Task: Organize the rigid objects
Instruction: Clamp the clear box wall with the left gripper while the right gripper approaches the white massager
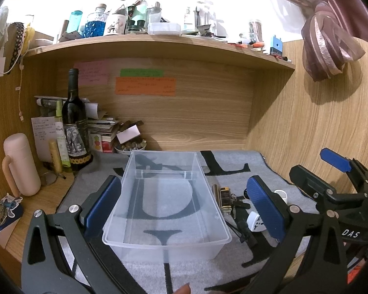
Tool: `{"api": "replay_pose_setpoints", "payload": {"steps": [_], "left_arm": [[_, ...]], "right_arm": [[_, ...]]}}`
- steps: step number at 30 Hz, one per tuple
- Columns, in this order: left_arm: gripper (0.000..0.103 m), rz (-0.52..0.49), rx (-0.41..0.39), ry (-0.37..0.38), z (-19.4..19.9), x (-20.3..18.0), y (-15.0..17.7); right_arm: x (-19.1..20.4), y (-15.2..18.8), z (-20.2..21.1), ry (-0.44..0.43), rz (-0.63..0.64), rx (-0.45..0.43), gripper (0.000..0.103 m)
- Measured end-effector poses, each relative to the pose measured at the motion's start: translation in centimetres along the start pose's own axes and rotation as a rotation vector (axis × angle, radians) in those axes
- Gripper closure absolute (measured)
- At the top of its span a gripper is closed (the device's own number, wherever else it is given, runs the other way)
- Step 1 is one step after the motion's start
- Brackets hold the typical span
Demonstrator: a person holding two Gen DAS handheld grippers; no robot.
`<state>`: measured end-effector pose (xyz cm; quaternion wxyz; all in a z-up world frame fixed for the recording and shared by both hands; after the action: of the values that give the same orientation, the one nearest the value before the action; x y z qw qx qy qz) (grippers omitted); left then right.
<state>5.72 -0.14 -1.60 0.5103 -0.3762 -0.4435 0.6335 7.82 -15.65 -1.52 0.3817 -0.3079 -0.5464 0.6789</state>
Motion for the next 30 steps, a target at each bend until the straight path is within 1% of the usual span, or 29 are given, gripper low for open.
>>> {"api": "replay_pose_setpoints", "payload": {"steps": [4, 8, 12, 15, 18, 21, 23, 27, 28, 29, 30], "left_arm": [[0.0, -0.004, 0.005, 0.017, -0.5, -0.1, -0.2], [0.0, -0.021, 0.035, 0.053, -1.4, -0.2, -0.3], [0.0, -0.029, 0.074, 0.056, -2.7, 0.5, -0.4], [0.0, -0.013, 0.129, 0.055, -4.3, 2.0, -0.4], [0.0, 0.002, 0.191, 0.032, -6.1, 4.1, -0.2], [0.0, -0.003, 0.238, -0.039, -8.0, 6.3, 0.2], [0.0, -0.009, 0.285, -0.075, -9.4, 7.5, 0.7], [0.0, -0.022, 0.397, -0.072, -12.0, 9.2, 2.4], [0.009, -0.027, 0.414, -0.075, -12.5, 9.5, 2.7], [0.024, -0.034, 0.437, -0.08, -13.0, 9.7, 3.1], [0.03, -0.037, 0.468, -0.088, -13.5, 9.9, 3.5]], "right_arm": [[-0.1, 0.2, -0.5, -0.006, 0.003, 0.007, 0.0], [-0.6, 0.2, -1.3, -0.009, -0.008, 0.02, 0.0], [-1.5, 0.3, -2.2, 0.007, -0.017, 0.038, 0.0], [-2.5, 0.7, -3.0, 0.032, -0.026, 0.063, 0.0], [-3.8, 1.4, -3.7, 0.061, -0.042, 0.101, 0.0], [-5.4, 2.4, -4.6, 0.094, -0.07, 0.157, 0.001], [-6.4, 3.2, -5.1, 0.113, -0.089, 0.196, 0.001], [-7.7, 4.7, -5.8, 0.158, -0.103, 0.265, 0.004], [-8.0, 5.0, -6.0, 0.168, -0.105, 0.28, 0.005], [-8.3, 5.3, -6.1, 0.178, -0.107, 0.294, 0.006], [-8.6, 5.7, -6.2, 0.189, -0.11, 0.308, 0.007]]}}
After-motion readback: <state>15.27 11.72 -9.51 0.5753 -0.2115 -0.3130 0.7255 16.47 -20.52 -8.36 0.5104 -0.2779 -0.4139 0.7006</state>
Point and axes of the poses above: each gripper's, at about its wrist camera, not at the fingertips, and z roughly against the way its jaws point, x to its left, y to its underside, the point moved 6 cm from there along -z, roughly the way its jaws point, and after that the axes turned 10 degrees about -y, right-handed, at the moved point
